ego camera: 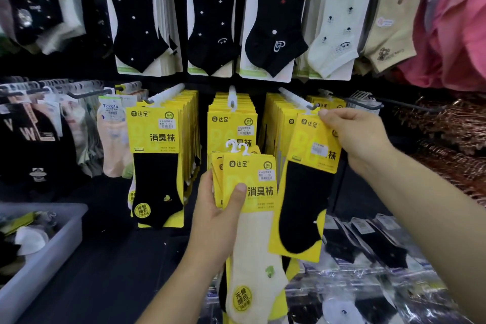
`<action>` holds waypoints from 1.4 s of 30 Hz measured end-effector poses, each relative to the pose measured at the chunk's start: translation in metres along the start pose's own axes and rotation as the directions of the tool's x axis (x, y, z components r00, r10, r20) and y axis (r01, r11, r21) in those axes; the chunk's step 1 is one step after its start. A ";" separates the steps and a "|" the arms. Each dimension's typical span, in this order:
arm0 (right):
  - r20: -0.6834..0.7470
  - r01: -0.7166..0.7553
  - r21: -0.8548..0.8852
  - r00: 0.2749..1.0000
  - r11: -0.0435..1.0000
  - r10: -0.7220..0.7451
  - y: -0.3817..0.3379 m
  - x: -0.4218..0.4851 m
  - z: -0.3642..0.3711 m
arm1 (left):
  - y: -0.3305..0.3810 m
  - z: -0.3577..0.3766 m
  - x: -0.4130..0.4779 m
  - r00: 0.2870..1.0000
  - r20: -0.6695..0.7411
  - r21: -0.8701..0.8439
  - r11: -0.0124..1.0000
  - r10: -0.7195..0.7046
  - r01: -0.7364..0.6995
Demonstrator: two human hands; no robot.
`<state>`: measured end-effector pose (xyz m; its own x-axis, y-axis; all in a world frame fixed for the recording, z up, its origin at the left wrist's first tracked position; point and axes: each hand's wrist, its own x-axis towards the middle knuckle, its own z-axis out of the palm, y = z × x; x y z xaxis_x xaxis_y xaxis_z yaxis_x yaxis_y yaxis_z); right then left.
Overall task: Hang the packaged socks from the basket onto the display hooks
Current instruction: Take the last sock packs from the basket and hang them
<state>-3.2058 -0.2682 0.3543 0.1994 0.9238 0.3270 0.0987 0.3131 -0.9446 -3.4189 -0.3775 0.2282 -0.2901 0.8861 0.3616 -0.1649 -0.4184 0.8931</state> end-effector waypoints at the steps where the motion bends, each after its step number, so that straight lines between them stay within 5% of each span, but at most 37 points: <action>1: -0.011 0.003 0.011 1.000 1.000 -0.003 -0.002 0.004 -0.001 | 0.000 -0.001 0.001 1.000 0.006 0.011 1.000 -0.002 0.002; 14: -0.007 0.284 -0.266 0.955 0.921 -0.297 0.010 0.021 0.019 | -0.006 -0.005 0.005 1.000 0.013 0.060 0.998 -0.013 0.012; 21: 0.030 0.406 -0.498 0.891 0.766 -0.453 0.022 0.011 0.017 | -0.007 -0.005 0.007 1.000 0.007 0.049 0.999 -0.007 0.006; 31: -0.210 0.204 -0.393 0.929 0.897 -0.304 0.040 -0.029 0.015 | -0.004 -0.004 0.007 1.000 0.012 0.016 1.000 -0.019 0.019; 34: -0.022 0.104 -0.256 0.993 0.961 -0.113 0.049 -0.063 0.022 | -0.003 -0.002 0.006 1.000 0.015 -0.001 1.000 -0.019 0.019; 37: 0.243 0.010 -0.164 0.970 0.986 0.030 0.050 -0.087 0.038 | 0.000 0.001 0.004 0.999 0.030 -0.041 0.999 -0.015 0.017; 42: 0.291 -0.032 -0.076 0.955 0.997 0.053 0.047 -0.091 0.046 | 0.004 -0.001 0.003 1.000 0.024 -0.089 0.996 -0.004 0.006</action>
<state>-3.2643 -0.3272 0.2790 -0.0878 0.9633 0.2539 0.1659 0.2654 -0.9497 -3.4209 -0.3770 0.2328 -0.2665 0.8922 0.3646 -0.2499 -0.4293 0.8679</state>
